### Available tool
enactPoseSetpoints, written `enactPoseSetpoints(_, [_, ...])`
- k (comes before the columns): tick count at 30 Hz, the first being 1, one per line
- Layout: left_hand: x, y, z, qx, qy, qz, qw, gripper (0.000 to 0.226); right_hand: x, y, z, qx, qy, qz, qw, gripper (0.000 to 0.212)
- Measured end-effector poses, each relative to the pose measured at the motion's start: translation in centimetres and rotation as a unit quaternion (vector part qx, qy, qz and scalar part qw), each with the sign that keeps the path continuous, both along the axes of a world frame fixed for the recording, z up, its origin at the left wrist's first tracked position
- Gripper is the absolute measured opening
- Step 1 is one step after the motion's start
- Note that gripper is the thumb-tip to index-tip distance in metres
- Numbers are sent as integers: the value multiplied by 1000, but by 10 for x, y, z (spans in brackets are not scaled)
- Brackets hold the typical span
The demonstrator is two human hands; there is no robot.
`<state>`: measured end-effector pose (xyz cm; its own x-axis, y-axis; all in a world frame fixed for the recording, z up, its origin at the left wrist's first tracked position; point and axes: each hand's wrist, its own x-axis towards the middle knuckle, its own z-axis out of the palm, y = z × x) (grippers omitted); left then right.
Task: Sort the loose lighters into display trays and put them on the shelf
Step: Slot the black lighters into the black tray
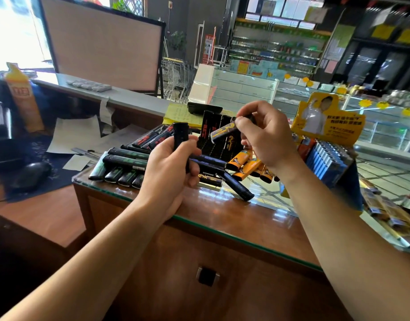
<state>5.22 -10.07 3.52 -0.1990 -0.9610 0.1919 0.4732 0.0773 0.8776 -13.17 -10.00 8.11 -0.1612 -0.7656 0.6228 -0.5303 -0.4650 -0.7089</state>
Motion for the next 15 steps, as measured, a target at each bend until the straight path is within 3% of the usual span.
enactPoseSetpoints(5, [1,-1,1,23,19,-26,999,14,-14,-8,-8,-47,106,-149,982,9])
enactPoseSetpoints(15, [1,-1,-2,-13,-14,-27,999,9,-26,-21,-15,-43,177,-202,962,22])
